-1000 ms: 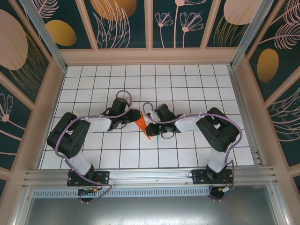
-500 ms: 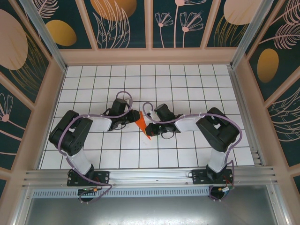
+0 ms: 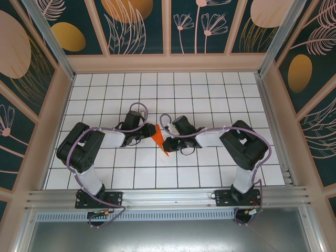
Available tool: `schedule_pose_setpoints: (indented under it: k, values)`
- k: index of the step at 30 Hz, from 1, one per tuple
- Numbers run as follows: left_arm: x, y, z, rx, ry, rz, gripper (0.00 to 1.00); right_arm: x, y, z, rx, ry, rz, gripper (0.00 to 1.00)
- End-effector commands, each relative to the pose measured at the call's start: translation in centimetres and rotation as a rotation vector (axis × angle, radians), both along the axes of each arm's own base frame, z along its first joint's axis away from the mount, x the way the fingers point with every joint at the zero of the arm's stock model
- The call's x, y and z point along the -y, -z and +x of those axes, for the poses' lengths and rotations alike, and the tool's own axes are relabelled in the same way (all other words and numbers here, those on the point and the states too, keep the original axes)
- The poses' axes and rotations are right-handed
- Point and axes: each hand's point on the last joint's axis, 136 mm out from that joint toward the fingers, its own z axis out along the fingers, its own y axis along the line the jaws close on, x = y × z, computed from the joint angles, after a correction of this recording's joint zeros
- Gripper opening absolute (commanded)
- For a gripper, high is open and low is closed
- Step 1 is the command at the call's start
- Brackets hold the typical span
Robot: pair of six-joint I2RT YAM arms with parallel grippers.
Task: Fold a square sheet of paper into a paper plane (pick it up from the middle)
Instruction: Fold the wing for the fifth time at the center of the table.
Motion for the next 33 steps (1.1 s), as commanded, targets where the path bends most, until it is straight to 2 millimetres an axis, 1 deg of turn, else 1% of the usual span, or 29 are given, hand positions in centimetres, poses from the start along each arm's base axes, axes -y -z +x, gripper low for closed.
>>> schedule_pose_setpoints:
  k: [1, 2, 4, 9, 12, 16, 18, 21, 22, 23, 24, 26, 28, 30, 33]
  values:
    - [-1.1, 2.7, -1.1, -0.065, -0.012, 0.040, 0.27, -1.5, -3.5, 2.1, 0.055, 0.048, 0.067, 0.00]
    - [-1.1, 2.8, -1.1, -0.068, -0.013, 0.041, 0.27, -1.8, -3.9, 2.5, 0.066, 0.058, 0.077, 0.00]
    - [-1.0, 2.8, -1.2, -0.069, -0.009, 0.039, 0.27, -2.3, -3.8, 2.8, 0.064, 0.059, 0.086, 0.00]
    - [-0.9, 2.7, -1.1, -0.070, -0.009, 0.033, 0.26, -3.3, -1.7, 3.0, 0.016, 0.055, 0.071, 0.00]
    - [-0.8, 2.6, -1.2, -0.070, -0.006, 0.029, 0.26, -3.4, -1.1, 3.1, 0.011, 0.062, 0.063, 0.00]
    - [-0.5, 2.1, -0.9, -0.062, 0.005, 0.013, 0.25, -2.6, 0.4, 2.9, -0.006, 0.064, 0.015, 0.00]
    - [0.0, 1.3, -0.6, -0.048, 0.019, -0.001, 0.25, -2.1, 1.1, 2.7, -0.014, 0.070, -0.009, 0.00]
    - [0.7, -0.9, -0.1, 0.002, 0.037, -0.043, 0.27, -1.4, 2.1, 2.5, -0.027, 0.078, -0.045, 0.00]
    - [0.9, -1.8, -0.1, 0.023, 0.043, -0.066, 0.27, -1.1, 2.4, 2.4, -0.033, 0.082, -0.056, 0.00]
    - [1.0, -2.2, -0.3, 0.035, 0.046, -0.090, 0.27, -1.0, 2.5, 2.4, -0.037, 0.082, -0.061, 0.00]
    - [1.3, -3.7, -0.4, 0.071, 0.049, -0.128, 0.27, -0.9, 2.6, 2.4, -0.040, 0.085, -0.066, 0.00]
    - [1.4, -4.4, -1.1, 0.086, 0.055, -0.177, 0.26, -0.7, 2.8, 2.3, -0.044, 0.089, -0.072, 0.00]
    - [1.4, -4.3, -1.8, 0.076, 0.062, -0.198, 0.24, -0.7, 3.0, 2.3, -0.052, 0.091, -0.079, 0.00]
    - [1.1, -3.7, -2.4, 0.060, 0.056, -0.194, 0.21, -0.7, 3.2, 2.2, -0.058, 0.090, -0.082, 0.00]
    - [1.3, -2.9, -3.2, 0.035, 0.075, -0.195, 0.16, -0.6, 3.4, 2.2, -0.062, 0.091, -0.089, 0.00]
